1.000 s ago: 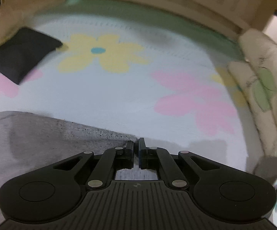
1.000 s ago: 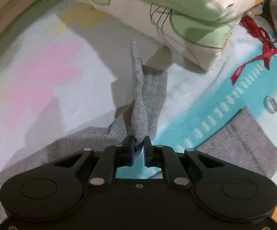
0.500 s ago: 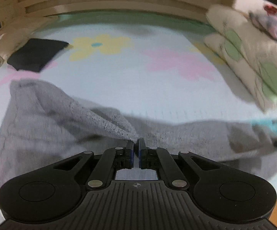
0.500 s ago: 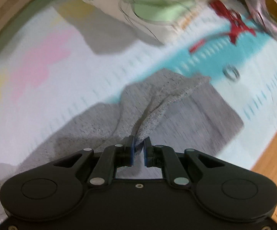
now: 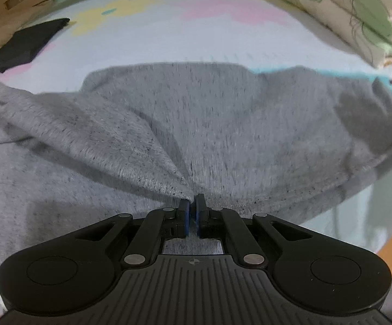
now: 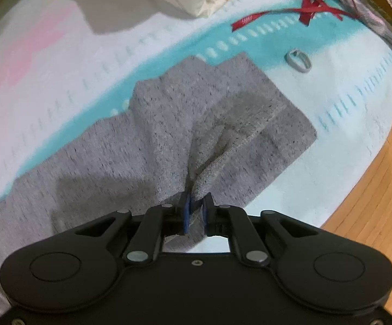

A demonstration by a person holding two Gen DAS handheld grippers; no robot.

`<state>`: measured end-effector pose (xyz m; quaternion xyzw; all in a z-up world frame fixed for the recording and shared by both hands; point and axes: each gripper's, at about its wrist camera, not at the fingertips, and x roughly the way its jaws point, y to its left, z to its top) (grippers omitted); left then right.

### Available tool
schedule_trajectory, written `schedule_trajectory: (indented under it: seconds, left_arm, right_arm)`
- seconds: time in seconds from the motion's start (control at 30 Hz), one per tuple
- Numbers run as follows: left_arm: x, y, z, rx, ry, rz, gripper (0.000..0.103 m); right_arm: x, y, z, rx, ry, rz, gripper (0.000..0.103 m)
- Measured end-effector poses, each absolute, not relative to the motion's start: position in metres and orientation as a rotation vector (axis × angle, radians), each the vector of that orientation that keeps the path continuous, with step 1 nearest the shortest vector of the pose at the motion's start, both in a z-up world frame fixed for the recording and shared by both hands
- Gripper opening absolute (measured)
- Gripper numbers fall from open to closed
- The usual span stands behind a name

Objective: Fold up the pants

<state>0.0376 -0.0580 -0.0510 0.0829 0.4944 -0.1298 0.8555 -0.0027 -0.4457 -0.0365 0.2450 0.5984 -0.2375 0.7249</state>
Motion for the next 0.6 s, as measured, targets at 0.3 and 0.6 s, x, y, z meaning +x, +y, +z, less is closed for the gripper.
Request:
schedule_trajectory:
  seconds: [0.3,0.6]
  left_arm:
    - [0.043,-0.058,-0.056,0.173,1.024,-0.257,0.004]
    - [0.027,-0.065,-0.059,0.221,0.996,-0.251,0.004]
  right_arm:
    - [-0.031,-0.502,-0.022,0.709,1.137,-0.634,0.034]
    - [-0.024,-0.518,-0.038,0.765,1.136,-0.676,0.041]
